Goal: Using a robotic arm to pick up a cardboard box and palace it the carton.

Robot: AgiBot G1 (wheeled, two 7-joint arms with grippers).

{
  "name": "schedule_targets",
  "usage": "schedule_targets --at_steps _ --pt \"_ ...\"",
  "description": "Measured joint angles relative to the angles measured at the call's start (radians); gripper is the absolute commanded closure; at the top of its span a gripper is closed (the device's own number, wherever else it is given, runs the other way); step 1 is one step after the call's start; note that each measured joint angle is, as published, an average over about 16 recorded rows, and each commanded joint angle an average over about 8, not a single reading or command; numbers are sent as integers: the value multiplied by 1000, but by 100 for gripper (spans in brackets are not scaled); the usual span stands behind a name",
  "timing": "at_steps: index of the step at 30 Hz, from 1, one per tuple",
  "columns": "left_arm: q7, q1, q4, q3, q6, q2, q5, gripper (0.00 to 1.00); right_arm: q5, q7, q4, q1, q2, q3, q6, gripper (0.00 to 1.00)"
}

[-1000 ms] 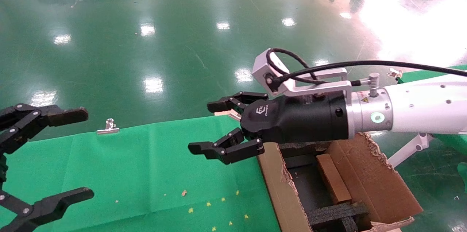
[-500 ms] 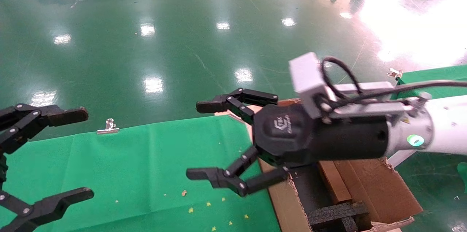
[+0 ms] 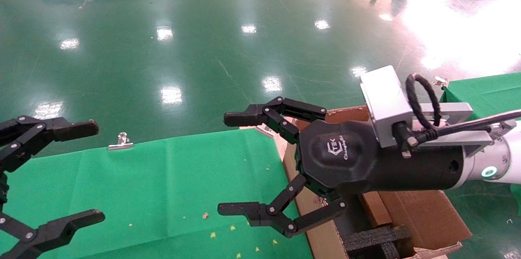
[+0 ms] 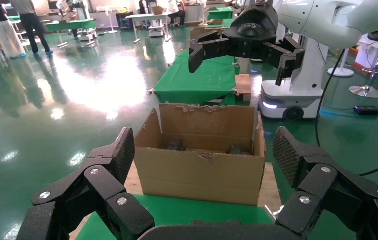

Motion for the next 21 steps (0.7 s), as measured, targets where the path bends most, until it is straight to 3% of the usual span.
schedule_targets --at_steps 21 --pt "0 0 0 0 0 0 0 0 -8 14 2 26 4 -42 22 0"
